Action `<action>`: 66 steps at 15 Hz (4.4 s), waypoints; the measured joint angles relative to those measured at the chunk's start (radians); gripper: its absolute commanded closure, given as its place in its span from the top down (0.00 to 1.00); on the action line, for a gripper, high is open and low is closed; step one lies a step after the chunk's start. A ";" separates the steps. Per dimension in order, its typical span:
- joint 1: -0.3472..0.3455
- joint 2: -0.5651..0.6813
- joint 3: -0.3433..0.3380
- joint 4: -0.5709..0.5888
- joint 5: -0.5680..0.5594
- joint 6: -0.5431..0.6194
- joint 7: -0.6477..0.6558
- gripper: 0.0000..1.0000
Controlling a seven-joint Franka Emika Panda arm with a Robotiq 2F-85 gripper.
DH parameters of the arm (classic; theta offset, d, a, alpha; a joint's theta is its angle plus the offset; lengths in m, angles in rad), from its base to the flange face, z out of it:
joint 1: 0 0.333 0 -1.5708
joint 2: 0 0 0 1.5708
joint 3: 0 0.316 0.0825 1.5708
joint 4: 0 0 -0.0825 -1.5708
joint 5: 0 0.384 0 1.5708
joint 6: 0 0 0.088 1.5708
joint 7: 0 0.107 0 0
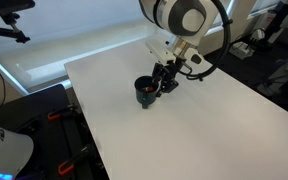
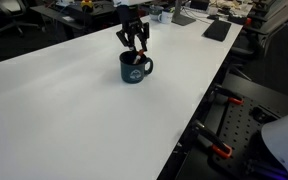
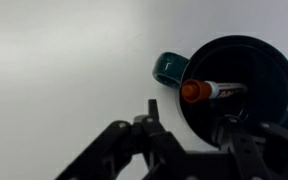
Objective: Put the marker on the table
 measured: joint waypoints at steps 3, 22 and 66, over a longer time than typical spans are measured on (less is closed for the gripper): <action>-0.005 0.007 0.000 0.006 0.001 -0.012 0.000 0.87; 0.023 0.016 0.015 0.050 0.082 -0.107 0.081 0.97; 0.021 0.035 -0.004 0.065 0.093 -0.129 0.088 0.05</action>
